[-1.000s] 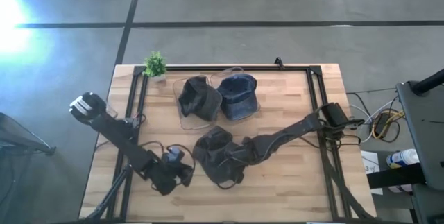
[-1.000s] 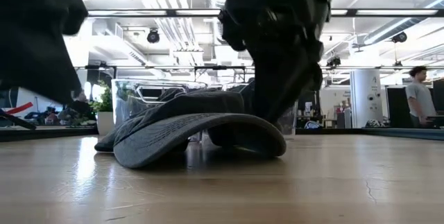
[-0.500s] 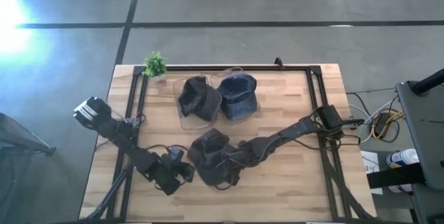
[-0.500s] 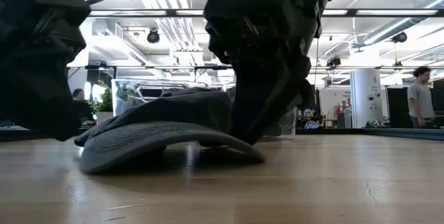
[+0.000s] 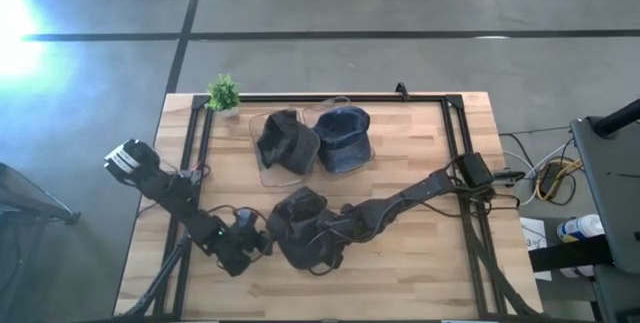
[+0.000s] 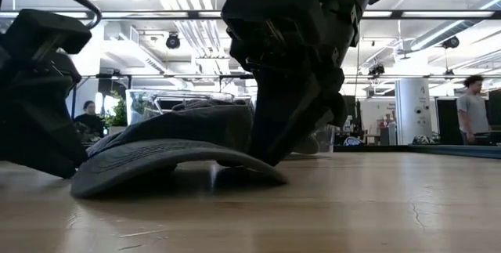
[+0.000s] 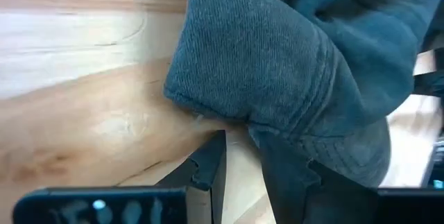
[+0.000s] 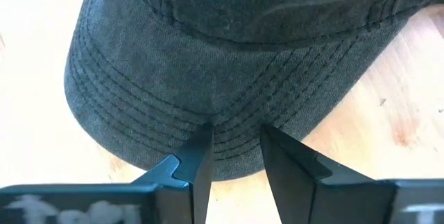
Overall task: Pick & Place hat
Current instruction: Put the black cap into the left transparent bin
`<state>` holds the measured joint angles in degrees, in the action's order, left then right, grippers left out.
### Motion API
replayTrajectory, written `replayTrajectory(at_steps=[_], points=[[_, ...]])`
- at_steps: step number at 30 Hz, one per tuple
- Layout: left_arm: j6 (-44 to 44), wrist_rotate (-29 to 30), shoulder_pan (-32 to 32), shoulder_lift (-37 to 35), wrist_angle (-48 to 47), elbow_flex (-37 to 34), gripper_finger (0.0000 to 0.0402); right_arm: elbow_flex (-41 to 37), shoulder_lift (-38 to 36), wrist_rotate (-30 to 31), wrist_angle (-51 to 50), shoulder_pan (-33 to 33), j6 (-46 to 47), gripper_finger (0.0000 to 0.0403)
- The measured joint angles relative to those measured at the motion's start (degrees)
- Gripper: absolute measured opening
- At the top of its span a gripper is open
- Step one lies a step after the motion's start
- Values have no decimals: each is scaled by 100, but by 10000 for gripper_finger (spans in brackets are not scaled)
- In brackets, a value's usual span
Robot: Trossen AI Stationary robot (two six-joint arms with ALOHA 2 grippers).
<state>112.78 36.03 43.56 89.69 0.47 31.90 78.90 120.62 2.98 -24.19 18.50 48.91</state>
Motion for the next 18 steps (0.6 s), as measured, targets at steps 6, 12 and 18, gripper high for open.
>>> replayTrajectory(at_steps=[6,12,18], points=[[-140,221,3,55,634,-311,90,-12,2,-5,99,0,-12,118],[-297,633,-5,178,931,-424,90,-16,7,-122,315,-15,-140,118],[-1046,1288,-8,440,1700,-451,90,-21,4,-185,321,-82,-246,118]])
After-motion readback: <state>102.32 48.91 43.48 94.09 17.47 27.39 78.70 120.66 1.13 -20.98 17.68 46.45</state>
